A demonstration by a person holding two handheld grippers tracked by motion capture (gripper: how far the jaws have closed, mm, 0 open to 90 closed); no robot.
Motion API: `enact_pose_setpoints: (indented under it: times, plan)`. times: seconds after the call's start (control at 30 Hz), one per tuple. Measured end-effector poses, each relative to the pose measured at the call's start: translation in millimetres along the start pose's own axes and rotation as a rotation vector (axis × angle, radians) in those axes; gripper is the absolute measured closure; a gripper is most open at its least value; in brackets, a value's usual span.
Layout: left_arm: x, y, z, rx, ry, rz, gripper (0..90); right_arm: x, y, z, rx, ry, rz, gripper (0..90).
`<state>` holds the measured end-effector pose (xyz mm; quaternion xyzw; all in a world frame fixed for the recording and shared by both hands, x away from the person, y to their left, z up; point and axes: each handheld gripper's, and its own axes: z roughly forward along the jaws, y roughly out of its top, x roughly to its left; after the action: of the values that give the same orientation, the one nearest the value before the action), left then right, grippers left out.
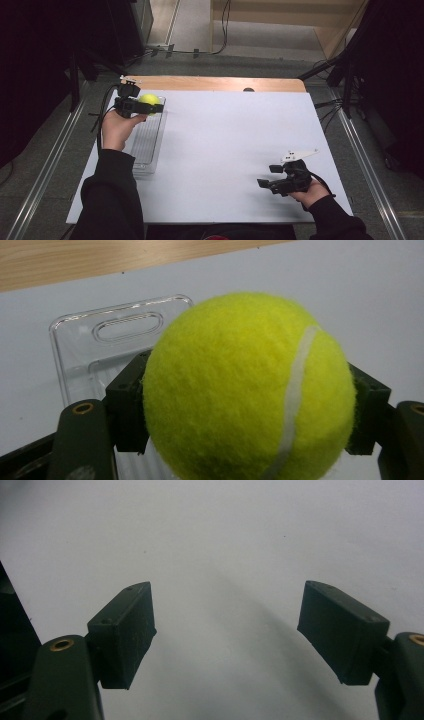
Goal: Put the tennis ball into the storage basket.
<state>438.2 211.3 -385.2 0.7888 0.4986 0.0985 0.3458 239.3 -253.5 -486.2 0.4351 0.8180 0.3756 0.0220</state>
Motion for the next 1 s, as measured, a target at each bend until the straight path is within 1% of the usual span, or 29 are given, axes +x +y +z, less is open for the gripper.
enact_pose_setpoints:
  times: [0.07,0.2,0.27,0.4,0.5,0.6,0.73,0.83,0.93,1.0]
  plan:
    - [2.1,-1.0,-0.1,-0.001,0.011,-0.008,26.7,0.0,0.0,0.0,0.000,0.000,0.001,20.6]
    - [5.7,-2.7,0.7,-0.001,0.004,-0.025,26.6,0.5,0.0,0.1,0.002,-0.002,0.004,20.6]
    - [6.3,-3.0,1.4,0.004,0.008,-0.023,26.6,0.5,0.0,0.2,0.004,-0.002,0.002,20.6]
    - [9.1,-4.5,2.3,0.002,0.003,-0.033,26.6,0.5,0.0,0.1,0.002,-0.003,0.004,20.6]
    - [11.5,-6.3,4.5,0.011,0.011,-0.037,26.6,0.2,0.0,0.1,0.002,-0.002,0.000,20.6]
    - [12.8,-7.7,6.8,0.011,0.006,-0.043,26.6,0.6,0.0,0.2,0.002,-0.003,0.003,20.6]
    - [13.1,-8.8,9.8,0.020,0.011,-0.032,26.6,0.3,-0.1,0.1,0.002,-0.002,0.000,20.6]
    - [14.0,-10.3,13.0,0.023,0.007,-0.039,26.6,0.3,-0.1,0.2,0.004,-0.001,0.000,20.6]
    - [15.1,-11.7,15.3,0.024,0.012,-0.042,26.6,0.5,-0.1,0.1,0.003,-0.002,0.002,20.6]
    - [15.4,-12.4,16.8,0.027,0.014,-0.036,26.6,0.5,-0.1,0.2,0.005,-0.002,0.002,20.6]
